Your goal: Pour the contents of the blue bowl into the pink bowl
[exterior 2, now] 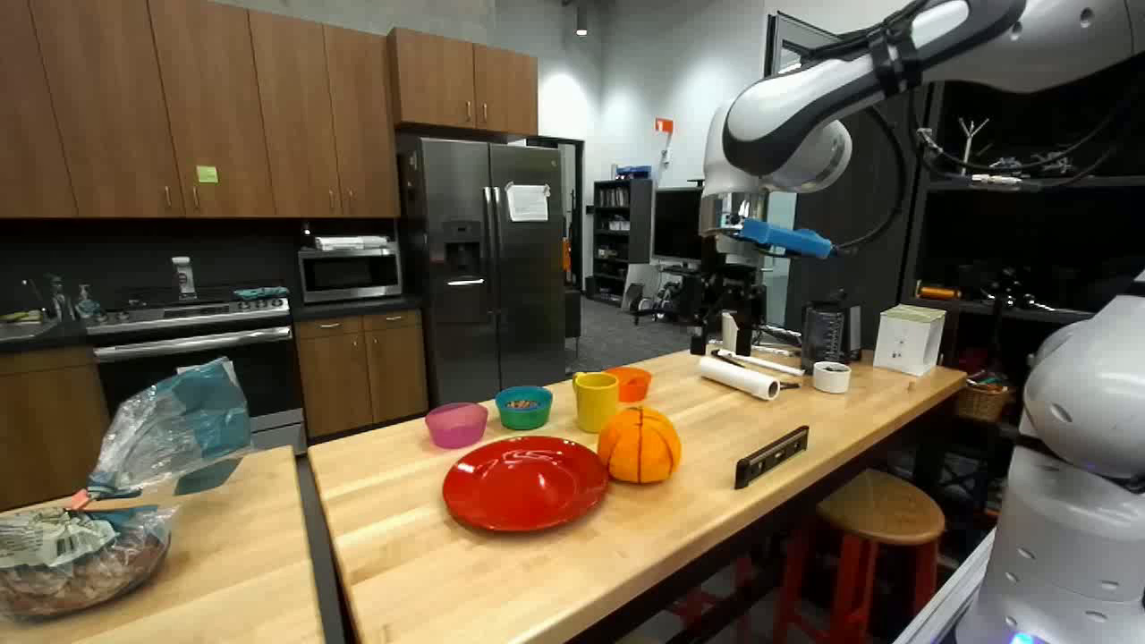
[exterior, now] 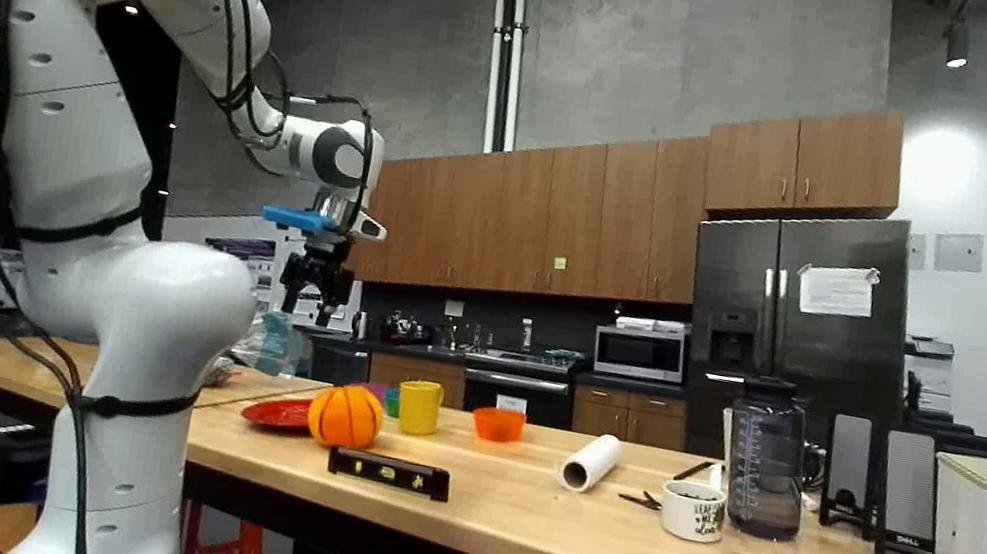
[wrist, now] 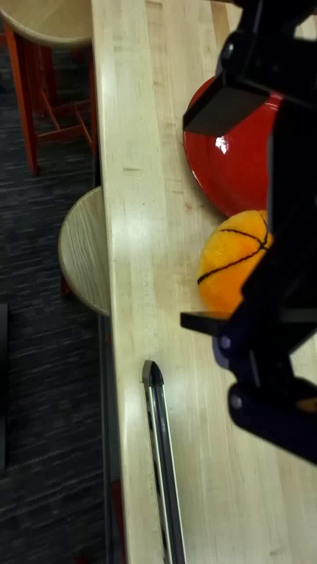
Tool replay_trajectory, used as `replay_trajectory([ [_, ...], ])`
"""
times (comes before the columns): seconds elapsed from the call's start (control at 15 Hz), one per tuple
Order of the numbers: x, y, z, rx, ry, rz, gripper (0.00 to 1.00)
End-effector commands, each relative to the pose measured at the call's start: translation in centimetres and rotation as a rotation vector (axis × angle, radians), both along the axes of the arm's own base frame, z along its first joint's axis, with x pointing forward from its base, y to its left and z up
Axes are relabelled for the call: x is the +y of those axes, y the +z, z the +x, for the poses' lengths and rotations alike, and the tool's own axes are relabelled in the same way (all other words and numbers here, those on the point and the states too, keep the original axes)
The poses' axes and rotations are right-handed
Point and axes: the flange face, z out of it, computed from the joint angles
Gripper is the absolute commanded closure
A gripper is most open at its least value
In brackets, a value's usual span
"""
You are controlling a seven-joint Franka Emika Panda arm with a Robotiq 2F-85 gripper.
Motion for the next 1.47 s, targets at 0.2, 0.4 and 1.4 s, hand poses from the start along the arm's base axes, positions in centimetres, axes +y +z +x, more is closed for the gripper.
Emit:
replay_trajectory([
  [0.2, 0.0, 0.0, 0.0, 0.001, 0.0, 0.0, 0.0],
  [0.4, 0.0, 0.0, 0.0, 0.001, 0.0, 0.0, 0.0],
  [1.4, -2.4, -0.6, 7.1, -0.116, -0.006, -0.07, 0.0],
])
